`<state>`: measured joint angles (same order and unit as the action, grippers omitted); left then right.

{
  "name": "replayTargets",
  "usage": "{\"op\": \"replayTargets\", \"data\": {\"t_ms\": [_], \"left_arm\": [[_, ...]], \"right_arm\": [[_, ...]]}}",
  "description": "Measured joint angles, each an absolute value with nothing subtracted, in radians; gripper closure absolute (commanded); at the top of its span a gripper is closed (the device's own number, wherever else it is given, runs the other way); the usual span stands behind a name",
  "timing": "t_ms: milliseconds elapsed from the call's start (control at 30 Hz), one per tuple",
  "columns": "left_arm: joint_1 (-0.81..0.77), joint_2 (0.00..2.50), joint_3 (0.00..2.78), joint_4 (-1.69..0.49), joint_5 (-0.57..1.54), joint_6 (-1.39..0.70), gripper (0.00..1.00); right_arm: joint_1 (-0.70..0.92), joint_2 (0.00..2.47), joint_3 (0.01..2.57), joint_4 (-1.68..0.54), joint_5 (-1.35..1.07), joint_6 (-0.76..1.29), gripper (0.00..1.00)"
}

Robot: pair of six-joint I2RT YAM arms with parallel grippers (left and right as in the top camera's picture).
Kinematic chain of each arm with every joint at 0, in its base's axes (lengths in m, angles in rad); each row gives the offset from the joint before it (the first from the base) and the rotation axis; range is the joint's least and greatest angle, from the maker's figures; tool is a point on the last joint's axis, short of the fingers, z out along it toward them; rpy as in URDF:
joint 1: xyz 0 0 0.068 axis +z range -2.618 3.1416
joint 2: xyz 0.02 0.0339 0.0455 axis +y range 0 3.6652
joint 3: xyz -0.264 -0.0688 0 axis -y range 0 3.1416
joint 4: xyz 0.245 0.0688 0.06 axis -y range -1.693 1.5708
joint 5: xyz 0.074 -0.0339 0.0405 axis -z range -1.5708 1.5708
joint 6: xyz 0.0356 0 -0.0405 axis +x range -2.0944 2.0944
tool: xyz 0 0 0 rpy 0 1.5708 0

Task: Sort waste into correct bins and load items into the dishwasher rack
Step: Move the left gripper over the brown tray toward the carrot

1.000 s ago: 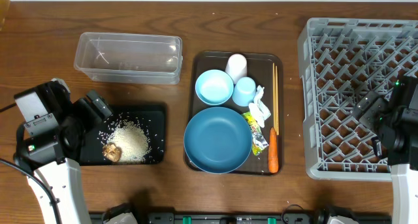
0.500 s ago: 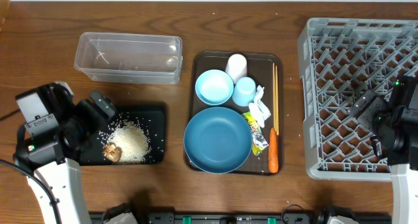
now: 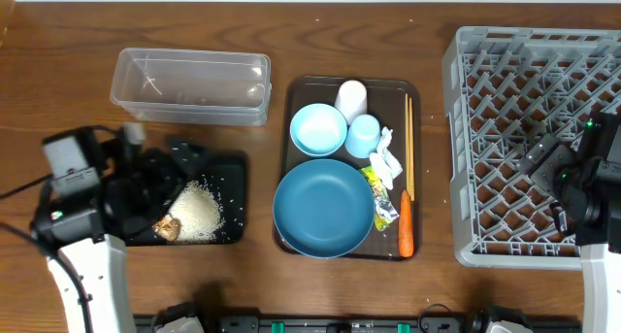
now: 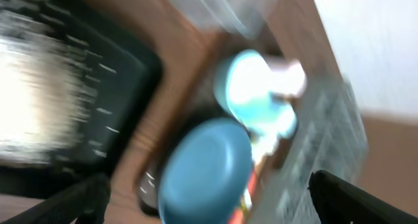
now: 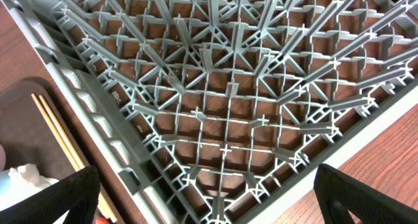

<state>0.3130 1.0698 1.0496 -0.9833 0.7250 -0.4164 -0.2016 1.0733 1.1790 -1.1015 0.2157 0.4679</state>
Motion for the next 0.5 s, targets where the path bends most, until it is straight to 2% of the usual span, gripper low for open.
{"op": "replayTargets", "data": {"t_ms": [233,433,500], "left_arm": [[-0.069,1.071,1.05,-0.919,0.72,-0.402,0.02],[-0.453,1.099,1.05,-0.835,0.484,-0.521,0.02],[-0.535,1.121,1.051,-0.801,0.424,-0.544,0.02]], "right_arm": [[-0.202,1.073,1.179,-1.102,0.214,0.468,0.01],[-0.202,1.073,1.179,-1.102,0.213,0.468,0.01],[-0.202,1.073,1.179,-1.101,0.213,0.468,0.01]]}}
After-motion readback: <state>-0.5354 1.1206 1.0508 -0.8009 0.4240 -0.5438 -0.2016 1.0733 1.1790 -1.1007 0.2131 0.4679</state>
